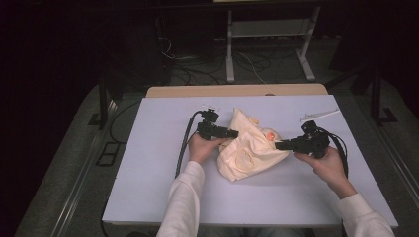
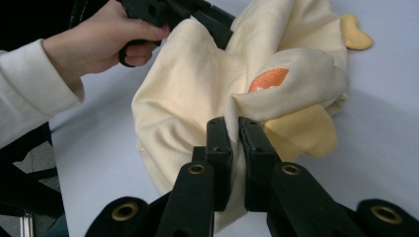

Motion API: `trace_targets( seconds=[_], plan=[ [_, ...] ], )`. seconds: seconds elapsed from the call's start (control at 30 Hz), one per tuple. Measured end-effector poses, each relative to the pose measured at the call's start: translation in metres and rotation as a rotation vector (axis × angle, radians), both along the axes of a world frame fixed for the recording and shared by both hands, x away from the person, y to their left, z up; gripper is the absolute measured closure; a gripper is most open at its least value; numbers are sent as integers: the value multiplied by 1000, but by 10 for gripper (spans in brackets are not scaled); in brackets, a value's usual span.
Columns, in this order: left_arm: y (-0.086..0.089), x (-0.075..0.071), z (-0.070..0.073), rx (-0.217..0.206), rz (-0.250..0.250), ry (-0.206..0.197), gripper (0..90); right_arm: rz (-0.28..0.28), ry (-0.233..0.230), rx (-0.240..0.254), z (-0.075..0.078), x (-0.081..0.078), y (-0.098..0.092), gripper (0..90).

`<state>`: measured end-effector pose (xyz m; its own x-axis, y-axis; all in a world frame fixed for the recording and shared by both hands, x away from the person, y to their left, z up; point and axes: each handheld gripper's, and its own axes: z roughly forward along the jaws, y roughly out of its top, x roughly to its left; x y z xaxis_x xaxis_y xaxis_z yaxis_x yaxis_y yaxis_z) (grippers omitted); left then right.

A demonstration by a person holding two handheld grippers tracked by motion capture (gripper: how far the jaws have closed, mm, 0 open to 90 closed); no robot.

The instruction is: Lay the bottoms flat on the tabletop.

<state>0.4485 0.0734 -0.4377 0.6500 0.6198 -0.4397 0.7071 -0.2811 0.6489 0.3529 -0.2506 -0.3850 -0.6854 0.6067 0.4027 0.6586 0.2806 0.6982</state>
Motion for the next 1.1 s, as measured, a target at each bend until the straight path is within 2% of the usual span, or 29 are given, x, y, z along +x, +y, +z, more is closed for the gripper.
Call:
trace_targets(
  seconds=[0.07, 0.13, 0.17, 0.2, 0.27, 0.4, 0.6, 0.77, 0.93, 1.03, 1.07, 1.1],
  plan=[
    [-3, -1, -1, 11, -1, 0, 545, -1, -1, -2, 0, 0, 0, 830],
    [-6, -2, 1, 42, -14, -24, 682, -1, -1, -3, 0, 0, -1, 830],
    [-6, -2, 1, 42, -14, -24, 743, -1, -1, -3, 0, 0, -1, 830],
    [-6, -3, 1, 56, -11, -32, 743, -1, 0, -4, 0, 0, -1, 830],
    [-5, -3, 2, 47, -17, -30, 870, -4, -4, -3, 0, 0, -2, 830],
    [-4, -3, 2, 38, -12, -26, 885, -11, -2, -2, -1, 0, -4, 830],
    [3, -5, 12, 20, 1, -57, 887, -24, -4, 0, 0, 1, -8, 830],
    [18, -7, 28, -4, 22, -77, 889, -36, -16, 1, 4, 5, -11, 830],
    [24, -9, 38, 3, 26, -91, 890, -45, -27, 4, 10, 10, -11, 830],
    [28, -10, 52, -6, 42, -113, 891, -57, -41, -6, 18, 18, -11, 830],
    [28, -10, 52, -6, 42, -113, 891, -57, -41, -6, 18, 18, -11, 830],
    [31, -9, 59, -22, 51, -121, 892, -61, -51, -18, 24, 25, -9, 830]
  ],
)
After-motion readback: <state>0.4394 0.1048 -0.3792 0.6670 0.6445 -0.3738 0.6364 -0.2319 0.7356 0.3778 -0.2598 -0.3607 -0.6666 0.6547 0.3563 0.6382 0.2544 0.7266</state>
